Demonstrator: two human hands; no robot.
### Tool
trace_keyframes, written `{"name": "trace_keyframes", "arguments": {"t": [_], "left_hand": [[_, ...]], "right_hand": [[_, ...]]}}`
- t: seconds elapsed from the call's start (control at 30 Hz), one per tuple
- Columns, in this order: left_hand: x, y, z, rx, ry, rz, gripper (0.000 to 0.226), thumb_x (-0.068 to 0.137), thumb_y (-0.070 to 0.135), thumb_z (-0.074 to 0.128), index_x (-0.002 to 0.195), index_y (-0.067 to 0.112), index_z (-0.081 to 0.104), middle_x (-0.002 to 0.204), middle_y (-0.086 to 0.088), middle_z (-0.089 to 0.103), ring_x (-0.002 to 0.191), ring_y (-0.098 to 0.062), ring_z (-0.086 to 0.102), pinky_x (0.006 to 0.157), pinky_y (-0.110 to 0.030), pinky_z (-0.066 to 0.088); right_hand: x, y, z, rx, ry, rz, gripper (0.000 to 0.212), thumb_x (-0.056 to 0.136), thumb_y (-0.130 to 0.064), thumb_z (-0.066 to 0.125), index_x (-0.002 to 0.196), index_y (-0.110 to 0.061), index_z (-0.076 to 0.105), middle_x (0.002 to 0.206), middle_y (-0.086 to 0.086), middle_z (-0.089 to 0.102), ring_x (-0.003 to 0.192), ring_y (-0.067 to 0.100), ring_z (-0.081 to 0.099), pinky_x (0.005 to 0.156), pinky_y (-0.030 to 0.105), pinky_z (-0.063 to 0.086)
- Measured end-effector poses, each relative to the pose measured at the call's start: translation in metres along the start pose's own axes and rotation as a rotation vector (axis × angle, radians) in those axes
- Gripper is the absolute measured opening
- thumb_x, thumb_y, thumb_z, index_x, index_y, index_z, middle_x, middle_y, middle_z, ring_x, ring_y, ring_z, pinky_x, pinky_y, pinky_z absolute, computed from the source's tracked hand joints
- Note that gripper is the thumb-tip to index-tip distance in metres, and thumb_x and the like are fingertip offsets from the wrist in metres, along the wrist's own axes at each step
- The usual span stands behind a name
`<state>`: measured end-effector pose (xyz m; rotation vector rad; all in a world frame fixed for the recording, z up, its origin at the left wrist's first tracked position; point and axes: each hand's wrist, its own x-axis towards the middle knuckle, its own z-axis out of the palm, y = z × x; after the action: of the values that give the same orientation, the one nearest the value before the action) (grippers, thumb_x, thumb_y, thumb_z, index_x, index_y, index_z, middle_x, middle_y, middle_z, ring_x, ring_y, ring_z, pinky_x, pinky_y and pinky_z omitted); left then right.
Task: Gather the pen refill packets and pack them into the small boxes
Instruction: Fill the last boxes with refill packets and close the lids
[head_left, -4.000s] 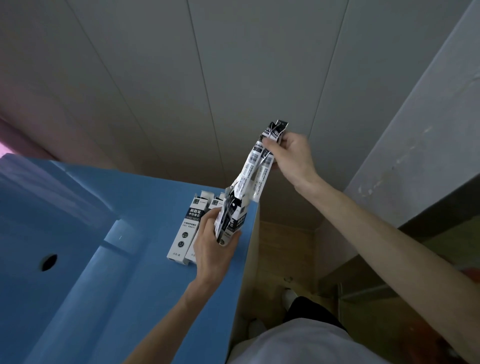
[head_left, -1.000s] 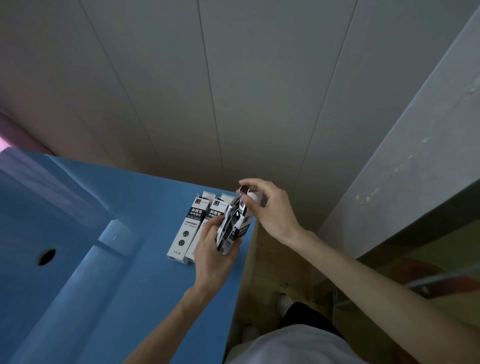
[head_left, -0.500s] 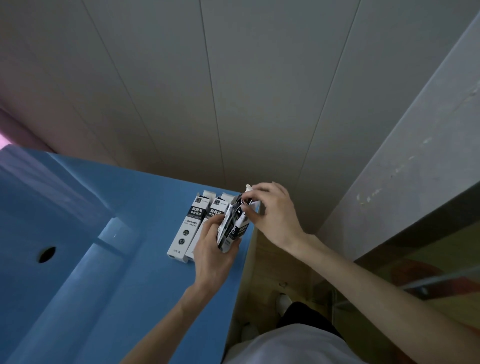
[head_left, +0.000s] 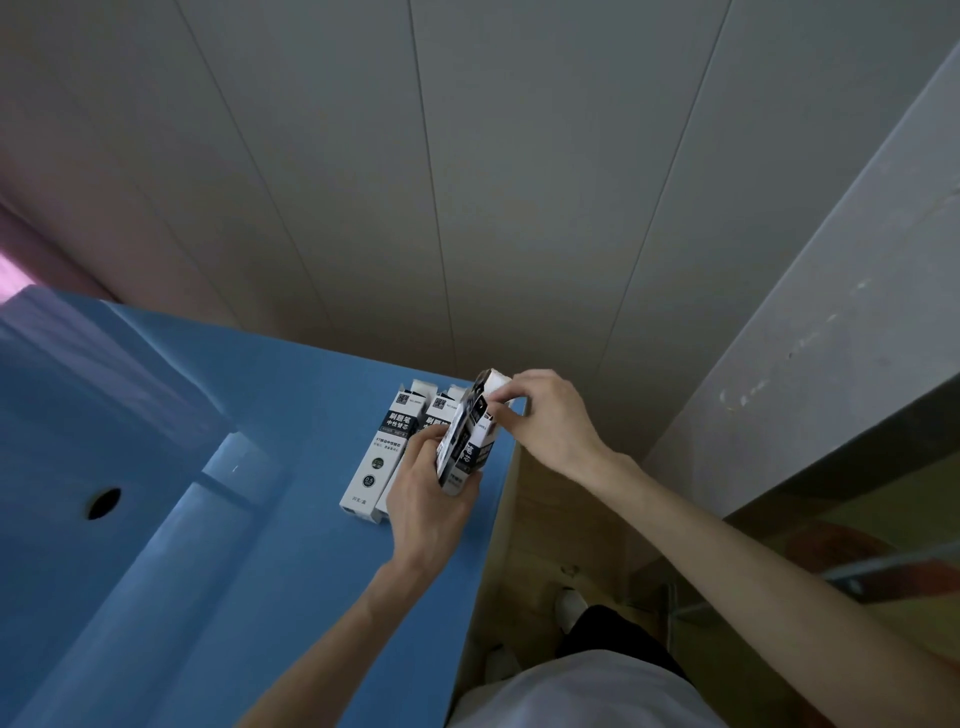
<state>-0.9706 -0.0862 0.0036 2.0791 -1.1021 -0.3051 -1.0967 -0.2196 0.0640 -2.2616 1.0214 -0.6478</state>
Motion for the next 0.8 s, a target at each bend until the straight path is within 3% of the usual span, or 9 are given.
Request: {"name": "trace_keyframes", "arguments": {"t": [0.1, 0.17, 0.37, 0.5, 0.6, 0.67, 0.73, 0.8], "left_hand": [[0.006, -0.002, -0.001, 0.019, -0.021, -0.011, 0.04, 0.081, 0.035, 0.079, 0.117, 0.027, 0.064, 0.126, 0.021, 0.056, 0.102, -0.004, 0.06, 0.071, -0.026, 0.046], [0.008, -0.003, -0.002, 0.045, -0.03, -0.009, 0.038, 0.082, 0.036, 0.078, 0.116, 0.028, 0.064, 0.125, 0.019, 0.057, 0.102, -0.006, 0.061, 0.071, -0.028, 0.049], [0.016, -0.008, 0.001, -0.015, -0.084, -0.115, 0.032, 0.079, 0.033, 0.082, 0.106, 0.026, 0.065, 0.107, 0.014, 0.061, 0.091, -0.011, 0.061, 0.068, -0.031, 0.048], [0.021, -0.016, -0.004, -0.247, -0.087, -0.234, 0.009, 0.087, 0.034, 0.075, 0.087, 0.032, 0.066, 0.082, 0.01, 0.065, 0.075, -0.012, 0.063, 0.063, -0.035, 0.05], [0.027, -0.015, -0.019, -0.491, -0.157, -0.304, 0.024, 0.097, 0.024, 0.067, 0.073, 0.025, 0.066, 0.067, 0.007, 0.062, 0.064, -0.012, 0.058, 0.058, -0.029, 0.047], [0.032, -0.009, -0.031, -0.645, -0.251, -0.397, 0.026, 0.101, 0.025, 0.062, 0.079, 0.011, 0.062, 0.064, 0.0, 0.058, 0.055, -0.015, 0.051, 0.047, -0.025, 0.041], [0.035, -0.008, -0.041, -0.772, -0.377, -0.522, 0.03, 0.105, 0.034, 0.053, 0.085, 0.012, 0.055, 0.065, 0.0, 0.054, 0.046, -0.011, 0.037, 0.041, -0.021, 0.028], [0.038, -0.014, -0.046, -0.943, -0.481, -0.588, 0.034, 0.106, 0.039, 0.042, 0.088, 0.013, 0.055, 0.072, -0.002, 0.053, 0.043, -0.009, 0.029, 0.038, -0.02, 0.021]], "right_hand": [[0.0, -0.006, 0.007, 0.009, -0.001, 0.012, 0.016, 0.096, -0.022, 0.071, 0.109, -0.018, 0.079, 0.107, -0.006, 0.072, 0.113, 0.01, 0.057, 0.096, 0.026, 0.043], [0.003, -0.008, 0.013, 0.002, -0.03, -0.016, 0.025, 0.095, -0.013, 0.07, 0.12, -0.015, 0.073, 0.1, -0.009, 0.072, 0.109, 0.013, 0.061, 0.096, 0.029, 0.046], [0.026, 0.003, 0.03, -0.036, -0.4, 0.182, 0.039, 0.103, -0.017, 0.055, 0.142, -0.013, 0.058, 0.124, 0.001, 0.073, 0.122, 0.021, 0.065, 0.105, 0.037, 0.048], [0.027, 0.011, 0.04, 0.028, -0.544, 0.232, 0.046, 0.105, -0.024, 0.057, 0.149, -0.012, 0.049, 0.145, 0.006, 0.06, 0.133, 0.022, 0.057, 0.112, 0.036, 0.044], [0.014, 0.022, 0.05, 0.011, -0.616, 0.171, 0.056, 0.098, -0.035, 0.066, 0.149, -0.018, 0.048, 0.146, 0.005, 0.057, 0.128, 0.021, 0.058, 0.112, 0.047, 0.045], [0.003, 0.029, 0.056, -0.082, -0.614, 0.085, 0.067, 0.098, -0.04, 0.067, 0.155, -0.019, 0.04, 0.153, 0.006, 0.049, 0.14, 0.023, 0.044, 0.119, 0.046, 0.035], [-0.004, 0.034, 0.06, -0.148, -0.549, 0.046, 0.078, 0.097, -0.045, 0.066, 0.161, -0.019, 0.028, 0.164, 0.005, 0.033, 0.152, 0.022, 0.026, 0.124, 0.043, 0.021], [-0.005, 0.036, 0.061, -0.138, -0.468, 0.038, 0.081, 0.095, -0.047, 0.067, 0.16, -0.02, 0.028, 0.165, 0.002, 0.031, 0.152, 0.019, 0.024, 0.124, 0.042, 0.02]]}}
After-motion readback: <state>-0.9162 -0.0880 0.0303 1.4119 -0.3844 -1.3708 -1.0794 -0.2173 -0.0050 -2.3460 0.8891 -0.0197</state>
